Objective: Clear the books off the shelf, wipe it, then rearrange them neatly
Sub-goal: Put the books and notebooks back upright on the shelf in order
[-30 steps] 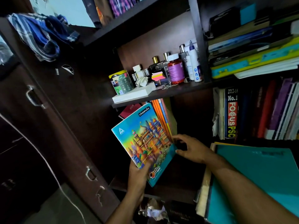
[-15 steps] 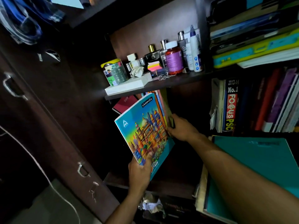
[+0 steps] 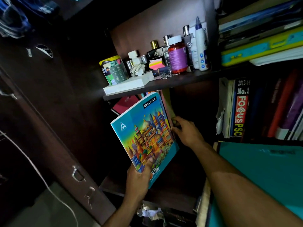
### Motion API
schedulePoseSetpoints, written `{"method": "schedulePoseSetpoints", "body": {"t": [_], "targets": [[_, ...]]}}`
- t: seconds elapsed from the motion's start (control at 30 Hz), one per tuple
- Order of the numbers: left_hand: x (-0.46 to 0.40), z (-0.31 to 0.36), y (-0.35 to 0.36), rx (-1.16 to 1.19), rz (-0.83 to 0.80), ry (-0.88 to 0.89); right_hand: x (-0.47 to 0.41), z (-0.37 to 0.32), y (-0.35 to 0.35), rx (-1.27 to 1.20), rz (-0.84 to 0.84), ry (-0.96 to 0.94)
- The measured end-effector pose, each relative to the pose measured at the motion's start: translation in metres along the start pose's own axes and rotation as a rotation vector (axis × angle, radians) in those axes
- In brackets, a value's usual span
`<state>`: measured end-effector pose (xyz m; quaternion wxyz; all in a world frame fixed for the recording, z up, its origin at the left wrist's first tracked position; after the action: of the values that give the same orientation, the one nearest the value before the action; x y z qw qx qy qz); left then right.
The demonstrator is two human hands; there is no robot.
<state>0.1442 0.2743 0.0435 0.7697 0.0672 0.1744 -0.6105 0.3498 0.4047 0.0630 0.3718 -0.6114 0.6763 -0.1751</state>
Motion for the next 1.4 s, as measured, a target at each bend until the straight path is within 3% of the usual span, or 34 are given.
{"method": "schedulePoseSetpoints", "body": {"t": [0.27,0.87,1.07,1.23,1.4], "targets": [[0.001,-0.007,0.013,0.002,-0.088,-0.074,0.0,-0.004,-0.013,0.248,0.077,0.075],[-0.005,-0.023,0.014,0.038,-0.094,-0.109,-0.001,0.015,-0.027,0.266,0.044,0.177],[-0.004,-0.015,0.015,-0.002,-0.096,-0.095,0.002,-0.002,-0.032,0.254,0.134,0.088],[0.0,-0.007,0.035,-0.046,-0.126,-0.019,0.009,0.002,-0.042,0.274,0.202,0.133],[-0.002,-0.007,0.048,-0.046,-0.006,-0.012,0.008,0.01,-0.048,0.237,0.228,0.156]]}}
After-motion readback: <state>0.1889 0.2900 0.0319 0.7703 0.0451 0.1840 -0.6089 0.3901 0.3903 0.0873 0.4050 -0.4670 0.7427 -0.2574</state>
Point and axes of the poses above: each hand's wrist, its own x-axis away from the middle knuckle, its own y-axis out of the palm, z = x × y, the point moved 10 cm from there along -x, towards the middle knuckle, and after that the axes turned 13 degrees about x, right-handed, at the moved point
